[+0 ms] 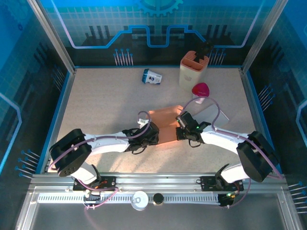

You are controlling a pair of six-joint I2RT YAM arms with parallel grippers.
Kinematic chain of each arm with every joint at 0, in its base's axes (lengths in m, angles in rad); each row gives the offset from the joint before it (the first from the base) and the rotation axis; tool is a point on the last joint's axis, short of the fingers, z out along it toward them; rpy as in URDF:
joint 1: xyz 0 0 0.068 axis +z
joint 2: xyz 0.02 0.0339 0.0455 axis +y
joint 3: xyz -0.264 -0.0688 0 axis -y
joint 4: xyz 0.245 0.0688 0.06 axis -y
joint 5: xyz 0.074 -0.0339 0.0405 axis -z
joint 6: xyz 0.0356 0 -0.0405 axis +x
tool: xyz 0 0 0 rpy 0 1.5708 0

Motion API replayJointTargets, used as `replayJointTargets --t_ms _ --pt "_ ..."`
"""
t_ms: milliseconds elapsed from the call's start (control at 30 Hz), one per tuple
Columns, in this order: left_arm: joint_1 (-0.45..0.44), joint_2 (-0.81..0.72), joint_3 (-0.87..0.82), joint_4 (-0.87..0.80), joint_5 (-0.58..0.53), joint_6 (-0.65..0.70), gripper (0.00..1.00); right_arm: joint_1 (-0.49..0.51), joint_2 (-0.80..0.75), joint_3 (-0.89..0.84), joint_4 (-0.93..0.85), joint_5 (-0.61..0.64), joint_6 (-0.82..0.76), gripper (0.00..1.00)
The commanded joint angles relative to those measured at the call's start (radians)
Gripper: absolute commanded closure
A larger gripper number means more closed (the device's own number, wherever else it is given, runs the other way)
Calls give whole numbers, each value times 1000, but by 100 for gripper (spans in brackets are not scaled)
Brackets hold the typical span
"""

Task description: Fold the paper box

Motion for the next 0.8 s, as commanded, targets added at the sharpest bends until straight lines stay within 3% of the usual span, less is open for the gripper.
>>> replayJointTargets --t_ms 0,267,400,533,767 --pt "-4 34 -14 43 -16 -13 74 11 0 4 2 15 13 95" --pt "-6 78 -33 41 -15 -17 76 10 3 4 1 12 23 95" --pt "-16 107 -19 19 -25 -3 83 10 -1 5 -3 13 25 95" --pt "-37 142 37 -80 -75 8 99 13 -6 5 -4 16 31 96" --pt "-80 176 172 -324 -205 -59 100 60 -20 -7 -1 58 74 100"
